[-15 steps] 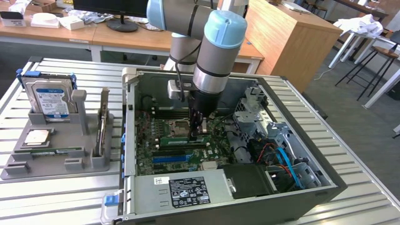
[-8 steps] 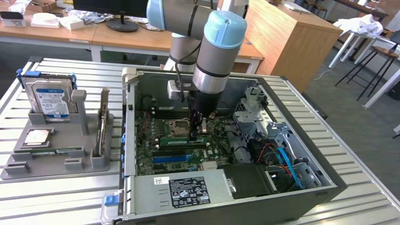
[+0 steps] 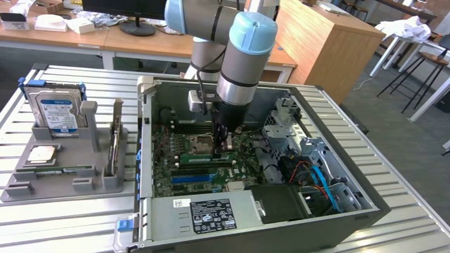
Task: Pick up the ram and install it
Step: 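Insert the ram into the slot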
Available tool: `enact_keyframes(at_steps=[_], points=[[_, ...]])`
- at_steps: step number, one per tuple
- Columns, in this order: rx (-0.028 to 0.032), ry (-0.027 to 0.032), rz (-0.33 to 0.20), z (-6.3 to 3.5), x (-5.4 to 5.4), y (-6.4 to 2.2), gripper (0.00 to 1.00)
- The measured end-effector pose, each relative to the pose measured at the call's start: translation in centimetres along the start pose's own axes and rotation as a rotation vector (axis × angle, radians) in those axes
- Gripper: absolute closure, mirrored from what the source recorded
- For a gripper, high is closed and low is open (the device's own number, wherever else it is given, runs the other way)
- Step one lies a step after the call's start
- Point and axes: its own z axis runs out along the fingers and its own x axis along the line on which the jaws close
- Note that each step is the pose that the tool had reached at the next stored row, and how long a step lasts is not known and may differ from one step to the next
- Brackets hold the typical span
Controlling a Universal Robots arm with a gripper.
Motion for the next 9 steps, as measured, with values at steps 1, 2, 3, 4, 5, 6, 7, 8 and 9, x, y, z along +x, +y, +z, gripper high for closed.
enact_keyframes(at_steps=[1, 2, 3, 4, 5, 6, 7, 8, 9], points=[[0.0000, 0.0000, 0.000, 0.01, 0.00, 0.00, 0.89], [0.0000, 0.0000, 0.000, 0.02, 0.01, 0.00, 0.89], [0.0000, 0.0001, 0.000, 0.03, 0.01, 0.00, 0.89], [0.0000, 0.0001, 0.000, 0.05, 0.00, 0.00, 0.89], [0.0000, 0.0000, 0.000, 0.06, 0.00, 0.00, 0.89], [0.0000, 0.0000, 0.000, 0.06, 0.00, 0.00, 0.89], [0.0000, 0.0001, 0.000, 0.06, 0.00, 0.00, 0.89], [0.0000, 0.0000, 0.000, 0.06, 0.00, 0.00, 0.89], [0.0000, 0.0001, 0.000, 0.07, 0.00, 0.00, 0.89]])
